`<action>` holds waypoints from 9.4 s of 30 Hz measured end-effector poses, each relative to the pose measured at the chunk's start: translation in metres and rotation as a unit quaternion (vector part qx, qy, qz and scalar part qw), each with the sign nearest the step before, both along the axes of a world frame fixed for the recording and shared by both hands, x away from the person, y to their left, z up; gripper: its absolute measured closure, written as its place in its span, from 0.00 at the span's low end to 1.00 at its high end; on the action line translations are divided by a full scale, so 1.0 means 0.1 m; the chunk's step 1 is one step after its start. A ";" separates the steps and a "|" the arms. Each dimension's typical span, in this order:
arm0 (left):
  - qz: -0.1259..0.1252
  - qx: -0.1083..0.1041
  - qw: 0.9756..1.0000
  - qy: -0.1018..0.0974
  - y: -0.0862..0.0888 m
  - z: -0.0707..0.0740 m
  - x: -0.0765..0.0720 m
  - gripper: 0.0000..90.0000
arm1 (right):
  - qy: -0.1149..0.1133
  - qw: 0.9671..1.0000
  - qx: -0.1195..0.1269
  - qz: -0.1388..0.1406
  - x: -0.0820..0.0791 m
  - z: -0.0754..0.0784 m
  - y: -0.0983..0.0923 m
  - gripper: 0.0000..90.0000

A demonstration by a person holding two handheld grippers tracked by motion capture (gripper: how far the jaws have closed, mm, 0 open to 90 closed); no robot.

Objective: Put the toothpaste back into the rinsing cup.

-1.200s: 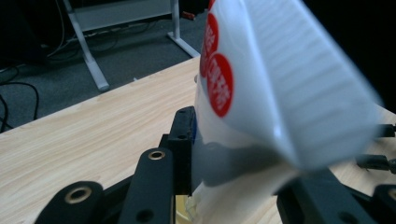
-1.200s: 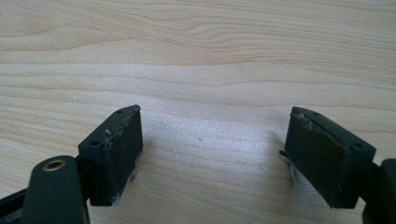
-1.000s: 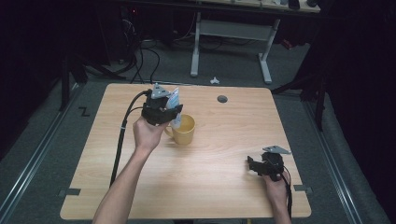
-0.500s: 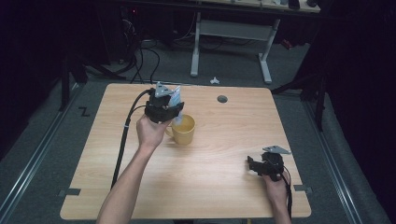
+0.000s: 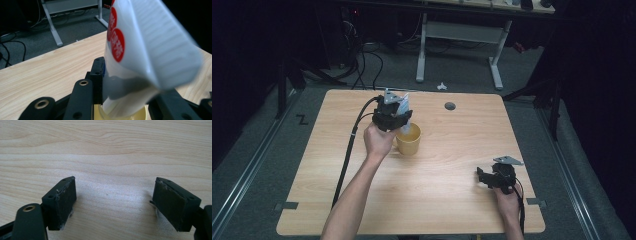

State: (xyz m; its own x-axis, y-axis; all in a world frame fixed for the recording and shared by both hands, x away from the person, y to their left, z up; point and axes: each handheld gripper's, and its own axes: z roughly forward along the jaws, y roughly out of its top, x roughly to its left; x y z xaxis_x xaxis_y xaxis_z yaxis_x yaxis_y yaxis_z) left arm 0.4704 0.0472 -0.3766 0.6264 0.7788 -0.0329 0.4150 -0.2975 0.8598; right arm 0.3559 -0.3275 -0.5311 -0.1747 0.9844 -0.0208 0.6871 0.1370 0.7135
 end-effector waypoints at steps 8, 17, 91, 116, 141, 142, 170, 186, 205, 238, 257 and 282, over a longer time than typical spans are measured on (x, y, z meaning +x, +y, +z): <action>0.000 0.004 1.000 0.006 -0.03 -0.08 0.03 0.74 | 0.000 1.000 0.000 0.000 0.00 0.00 0.00 0.22; 0.002 0.014 1.000 0.018 -0.06 -0.21 0.07 0.74 | 0.000 1.000 0.001 -0.001 0.00 0.00 0.00 0.22; 0.007 0.056 0.997 0.061 -0.26 -0.75 0.14 0.72 | 0.000 1.000 0.001 0.002 0.00 0.00 0.00 0.22; 0.015 0.047 0.997 0.060 -0.22 -0.77 0.12 0.69 | 0.000 1.000 0.000 0.002 0.00 0.00 0.00 0.22; 0.012 0.021 0.999 0.044 -0.14 -0.63 0.05 0.40 | 0.000 1.000 0.000 0.002 0.00 0.00 0.00 0.21; 0.011 0.020 0.999 0.044 -0.14 -0.62 0.05 0.39 | 0.000 1.000 0.000 0.002 0.00 0.00 0.00 0.21; 0.001 0.008 0.999 0.031 0.03 -0.48 -0.10 0.28 | 0.000 1.000 0.000 0.001 0.00 0.00 0.00 0.21; 0.006 0.000 1.000 0.030 0.18 -0.46 -0.20 0.24 | 0.000 1.000 0.000 0.002 0.00 0.00 0.00 0.21; -0.001 -0.007 0.999 0.034 0.32 -0.41 -0.33 0.23 | 0.000 1.000 0.000 0.002 0.00 0.00 0.00 0.21; 0.011 -0.026 1.000 0.013 0.55 -0.38 -0.55 0.20 | 0.000 1.000 0.000 0.002 0.00 0.00 0.00 0.21; 0.009 -0.047 0.999 0.014 0.66 -0.31 -0.68 0.20 | 0.000 1.000 0.000 0.002 0.00 0.00 0.00 0.21; 0.030 -0.055 0.998 0.003 0.89 -0.31 -0.82 0.21 | 0.000 1.000 0.000 0.002 0.00 0.00 0.01 0.21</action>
State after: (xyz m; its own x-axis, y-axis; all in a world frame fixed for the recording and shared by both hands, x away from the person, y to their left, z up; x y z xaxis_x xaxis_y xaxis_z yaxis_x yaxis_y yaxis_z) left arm 0.3880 0.1365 -0.4081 0.5776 0.8068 -0.1247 0.4348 -0.1747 0.8834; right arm 0.3561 -0.3269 -0.5312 -0.1778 0.9838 -0.0215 0.6861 0.1396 0.7139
